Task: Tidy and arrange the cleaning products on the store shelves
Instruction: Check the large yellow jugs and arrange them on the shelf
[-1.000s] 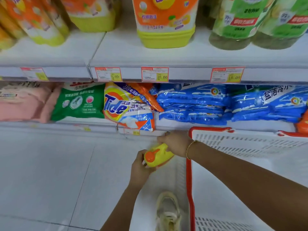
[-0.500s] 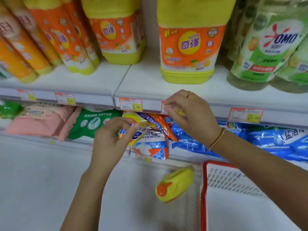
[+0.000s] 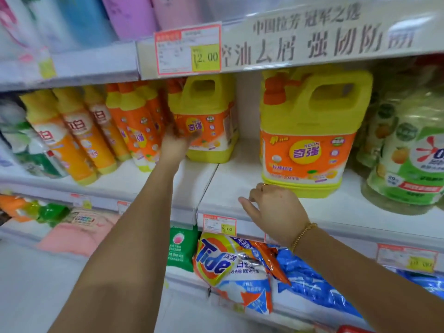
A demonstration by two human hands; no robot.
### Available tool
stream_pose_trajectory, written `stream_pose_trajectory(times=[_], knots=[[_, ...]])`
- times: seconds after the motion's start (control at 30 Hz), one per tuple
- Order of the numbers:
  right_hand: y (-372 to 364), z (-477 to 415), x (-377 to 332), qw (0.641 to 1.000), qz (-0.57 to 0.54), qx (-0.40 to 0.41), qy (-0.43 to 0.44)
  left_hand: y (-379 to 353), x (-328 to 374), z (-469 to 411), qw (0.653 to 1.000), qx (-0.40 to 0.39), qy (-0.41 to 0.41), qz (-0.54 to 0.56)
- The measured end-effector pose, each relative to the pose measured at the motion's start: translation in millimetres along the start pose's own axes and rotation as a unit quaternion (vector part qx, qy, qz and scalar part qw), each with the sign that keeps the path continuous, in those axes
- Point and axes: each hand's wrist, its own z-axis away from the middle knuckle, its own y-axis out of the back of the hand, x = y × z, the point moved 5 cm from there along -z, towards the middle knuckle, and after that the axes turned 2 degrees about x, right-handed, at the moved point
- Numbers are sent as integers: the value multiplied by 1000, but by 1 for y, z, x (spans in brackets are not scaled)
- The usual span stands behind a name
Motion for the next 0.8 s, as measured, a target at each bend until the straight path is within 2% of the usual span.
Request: stream_pose_trajectory(times=[0.1,0.2,0.3,0.43,0.57,0.63,0.7,0.8], knots=[[-1,1,2,1000,-1,16,-2,1,-12,-20,1000,-6,2,24],[-1,0,2,999,-13,34,-6,1,-7,-3,1000,-8,-16,5],[-1,1,1,999,-12,28,-14,0,-14,9,998,-45,-38,-5],[-2,3,-1,1000,-9,27,-10,-3,-1,7,997,-55,-45,-2],[1,3,-1,1000,-17,17,-4,4,19,25,993,-38,-81,-73],[3,4,0,998,-54,17,-6,9,23,43,987,-40,-112,-107],[8,4,3,990,-138,16,-33,15,24,67,981,-42,-141,-126],[14,3,9,957,-270,-32,-99,25,27,108,970,-21,-185,-155]])
